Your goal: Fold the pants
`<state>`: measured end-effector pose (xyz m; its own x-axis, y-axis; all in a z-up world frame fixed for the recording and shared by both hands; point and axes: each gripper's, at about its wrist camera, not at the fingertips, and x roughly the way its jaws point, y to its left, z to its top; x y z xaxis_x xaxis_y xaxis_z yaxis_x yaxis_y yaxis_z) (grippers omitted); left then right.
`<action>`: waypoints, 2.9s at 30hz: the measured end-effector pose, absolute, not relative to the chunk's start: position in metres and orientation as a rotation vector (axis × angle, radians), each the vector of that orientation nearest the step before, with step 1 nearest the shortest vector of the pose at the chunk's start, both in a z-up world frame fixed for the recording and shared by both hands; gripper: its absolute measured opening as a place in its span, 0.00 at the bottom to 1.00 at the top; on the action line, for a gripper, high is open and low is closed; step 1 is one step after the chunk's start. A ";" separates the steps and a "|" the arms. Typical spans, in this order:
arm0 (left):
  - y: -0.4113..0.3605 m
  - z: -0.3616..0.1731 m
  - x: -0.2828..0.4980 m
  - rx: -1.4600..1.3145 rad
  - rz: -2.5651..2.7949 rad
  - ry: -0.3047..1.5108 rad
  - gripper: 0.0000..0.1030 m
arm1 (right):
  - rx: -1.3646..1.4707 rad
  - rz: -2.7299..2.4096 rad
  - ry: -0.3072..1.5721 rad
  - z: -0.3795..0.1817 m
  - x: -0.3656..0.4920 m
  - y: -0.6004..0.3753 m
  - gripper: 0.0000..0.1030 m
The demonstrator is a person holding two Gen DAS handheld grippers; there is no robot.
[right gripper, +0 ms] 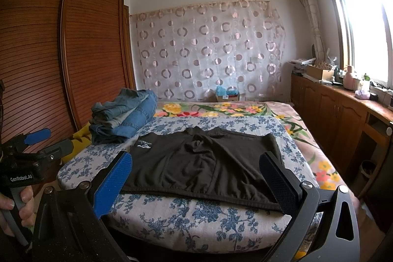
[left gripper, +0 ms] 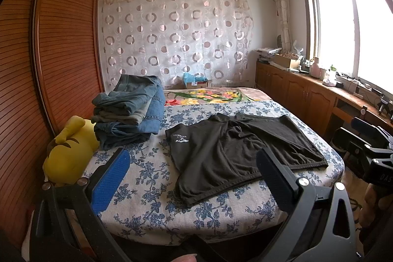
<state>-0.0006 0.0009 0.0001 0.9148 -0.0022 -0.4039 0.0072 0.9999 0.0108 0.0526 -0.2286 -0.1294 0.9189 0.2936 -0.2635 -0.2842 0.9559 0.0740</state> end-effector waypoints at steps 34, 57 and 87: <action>-0.002 0.005 -0.003 0.012 -0.009 0.406 1.00 | 0.035 0.295 0.268 -0.130 0.050 -0.228 1.00; -0.019 0.025 -0.007 0.004 -0.011 0.415 1.00 | 0.042 0.293 0.274 -0.132 0.052 -0.231 1.00; -0.024 -0.014 0.069 0.052 -0.091 0.511 1.00 | 0.003 0.237 0.389 -0.134 0.090 -0.248 1.00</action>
